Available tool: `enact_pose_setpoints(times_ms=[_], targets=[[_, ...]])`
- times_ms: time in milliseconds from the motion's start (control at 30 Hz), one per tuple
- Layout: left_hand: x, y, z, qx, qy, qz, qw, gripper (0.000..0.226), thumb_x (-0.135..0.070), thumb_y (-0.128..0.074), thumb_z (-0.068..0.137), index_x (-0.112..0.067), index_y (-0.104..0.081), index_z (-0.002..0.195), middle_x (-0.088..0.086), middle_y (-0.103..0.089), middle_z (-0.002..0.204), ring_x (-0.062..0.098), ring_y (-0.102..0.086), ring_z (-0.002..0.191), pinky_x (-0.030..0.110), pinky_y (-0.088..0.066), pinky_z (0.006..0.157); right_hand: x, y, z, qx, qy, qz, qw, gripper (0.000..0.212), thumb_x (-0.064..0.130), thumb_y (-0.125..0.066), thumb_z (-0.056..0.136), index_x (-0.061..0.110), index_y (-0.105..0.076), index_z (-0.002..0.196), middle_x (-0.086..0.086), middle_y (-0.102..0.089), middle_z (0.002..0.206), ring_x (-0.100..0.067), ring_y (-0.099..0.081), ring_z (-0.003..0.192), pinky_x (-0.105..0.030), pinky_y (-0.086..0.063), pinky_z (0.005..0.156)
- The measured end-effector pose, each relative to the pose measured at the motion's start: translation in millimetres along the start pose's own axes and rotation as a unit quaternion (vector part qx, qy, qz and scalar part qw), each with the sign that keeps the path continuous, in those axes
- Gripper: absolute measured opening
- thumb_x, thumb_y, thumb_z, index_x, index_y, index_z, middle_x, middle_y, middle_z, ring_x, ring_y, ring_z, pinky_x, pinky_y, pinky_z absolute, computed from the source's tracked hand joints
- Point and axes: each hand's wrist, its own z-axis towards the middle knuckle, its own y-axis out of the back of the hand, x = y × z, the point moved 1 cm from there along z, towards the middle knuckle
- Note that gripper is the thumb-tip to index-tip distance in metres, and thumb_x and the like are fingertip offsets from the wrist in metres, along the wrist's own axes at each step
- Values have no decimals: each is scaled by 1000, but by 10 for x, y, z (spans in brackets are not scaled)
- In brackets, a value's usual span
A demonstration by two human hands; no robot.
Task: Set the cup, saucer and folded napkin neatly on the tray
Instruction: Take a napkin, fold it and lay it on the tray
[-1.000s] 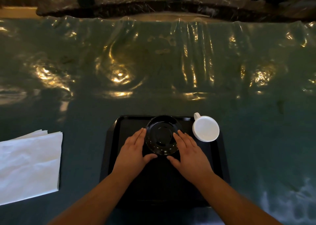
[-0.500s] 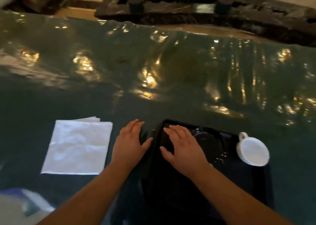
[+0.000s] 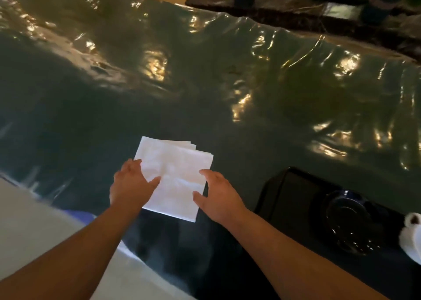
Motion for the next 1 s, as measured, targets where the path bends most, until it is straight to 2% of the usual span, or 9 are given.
enact_pose_setpoints(times_ms=[167, 233, 300, 367, 467, 567, 733, 900, 1000], targets=[[248, 59, 254, -6, 48, -66, 997, 86, -61, -74, 78, -11, -47, 143, 18, -58, 138, 45, -55, 125, 57, -48, 101, 165, -105, 192, -48, -99, 134, 985, 61, 31, -69, 93, 22, -42, 147, -5, -53, 141, -20, -58, 117, -25, -45, 92], [261, 100, 318, 18, 74, -137, 988, 72, -52, -77, 81, -13, -53, 137, 12, -66, 126, 42, -63, 112, 52, -51, 93, 179, -131, 231, -61, -110, 153, 980, 58, 28, -70, 92, 20, -44, 144, -4, -56, 132, -19, -60, 105, -30, -50, 90], [247, 147, 355, 45, 67, -165, 983, 46, -46, -73, 86, -13, -65, 117, 10, -73, 110, 35, -67, 93, 46, -54, 83, 167, -157, 234, -69, -108, 144, 981, 55, 27, -70, 92, 20, -46, 142, -1, -54, 125, -18, -60, 99, -33, -52, 88], [184, 209, 337, 56, 33, -172, 983, 28, -38, -67, 93, -11, -68, 99, 11, -71, 97, 29, -64, 80, 41, -51, 74, 151, -174, 212, -74, -105, 131, 983, 54, 28, -69, 92, 22, -47, 141, 1, -52, 126, -18, -60, 101, -33, -52, 89], [13, 366, 232, 53, -22, -203, 977, 20, -33, -65, 95, -13, -65, 97, 5, -68, 91, 28, -64, 81, 39, -49, 71, 145, -131, 174, -93, -90, 105, 986, 51, 30, -67, 92, 27, -49, 139, 4, -51, 133, -19, -57, 114, -36, -52, 95], [-197, 559, 93, 68, -91, -217, 970, 17, -31, -65, 95, -16, -61, 90, 5, -67, 86, 27, -64, 79, 37, -49, 67, 198, 25, 176, -110, -65, 101, 987, 43, 30, -67, 93, 29, -54, 135, 6, -55, 131, -16, -57, 116, -33, -51, 96], [-752, 950, -162, 90, -228, -188, 951, 15, -34, -64, 96, -27, -55, 86, -5, -63, 83, 17, -59, 76, 32, -42, 62, 308, 578, 119, -157, -44, 128, 978, 34, 33, -67, 97, 31, -61, 130, 13, -61, 126, -3, -58, 107, -22, -46, 88], [-1430, 1258, -459, 80, -364, -123, 920, 18, -39, -64, 95, -28, -52, 86, -5, -62, 77, 14, -59, 73, 35, -46, 63, 236, 1267, -195, -222, -41, 193, 955, 29, 33, -67, 96, 28, -67, 125, 12, -68, 119, -4, -62, 110, -32, -52, 97], [-1847, 1343, -695, 75, -440, -72, 892, 15, -39, -63, 95, -32, -53, 88, -6, -63, 76, 15, -59, 71, 37, -48, 64, 56, 1642, -482, -257, -41, 214, 942, 25, 35, -67, 96, 27, -68, 120, 11, -71, 113, -1, -65, 101, -25, -52, 87]])
